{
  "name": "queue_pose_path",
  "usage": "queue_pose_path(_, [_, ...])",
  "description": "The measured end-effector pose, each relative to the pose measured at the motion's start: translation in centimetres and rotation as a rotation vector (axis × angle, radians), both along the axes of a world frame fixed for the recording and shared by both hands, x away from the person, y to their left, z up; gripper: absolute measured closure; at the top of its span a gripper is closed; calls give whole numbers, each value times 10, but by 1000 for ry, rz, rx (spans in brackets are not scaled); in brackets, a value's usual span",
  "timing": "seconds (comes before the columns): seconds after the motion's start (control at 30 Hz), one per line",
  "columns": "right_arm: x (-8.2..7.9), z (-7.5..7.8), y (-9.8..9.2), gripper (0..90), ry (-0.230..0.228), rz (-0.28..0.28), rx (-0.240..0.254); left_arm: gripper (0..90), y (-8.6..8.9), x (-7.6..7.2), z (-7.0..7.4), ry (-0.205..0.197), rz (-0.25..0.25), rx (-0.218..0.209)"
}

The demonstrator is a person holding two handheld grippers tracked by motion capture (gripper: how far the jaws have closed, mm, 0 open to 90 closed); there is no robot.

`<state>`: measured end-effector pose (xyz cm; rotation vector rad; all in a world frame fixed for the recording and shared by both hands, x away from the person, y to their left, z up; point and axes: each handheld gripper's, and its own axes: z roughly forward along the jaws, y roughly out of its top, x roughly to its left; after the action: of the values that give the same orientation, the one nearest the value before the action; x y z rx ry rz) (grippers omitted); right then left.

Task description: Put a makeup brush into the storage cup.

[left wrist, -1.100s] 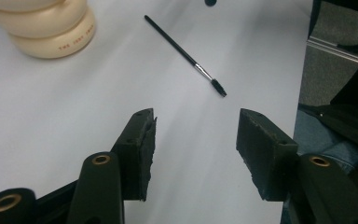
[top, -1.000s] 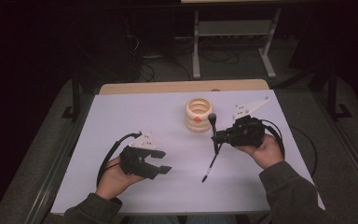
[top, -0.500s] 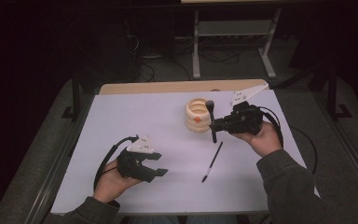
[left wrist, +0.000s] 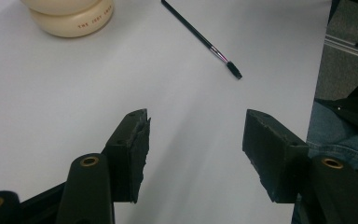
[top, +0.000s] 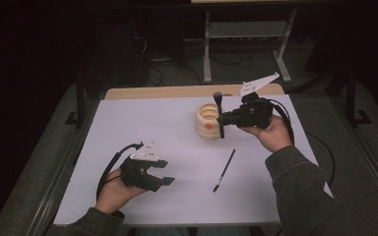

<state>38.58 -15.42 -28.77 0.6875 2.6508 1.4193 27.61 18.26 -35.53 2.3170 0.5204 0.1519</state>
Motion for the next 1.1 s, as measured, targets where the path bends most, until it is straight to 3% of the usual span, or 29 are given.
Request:
queue_pose_path(0.53, [23, 5, 5, 784, 5, -36, 13, 402, 2, -1, 1, -1, 5, -18])
queue_pose_path(0.67, [30, 5, 7, 784, 5, -49, 12, 398, 4, 0, 2, -11, -5, -1])
queue_pose_path(1.1, [41, 10, 7, 784, 13, -84, 22, 396, 4, -2, 2, -5, -1, -16])
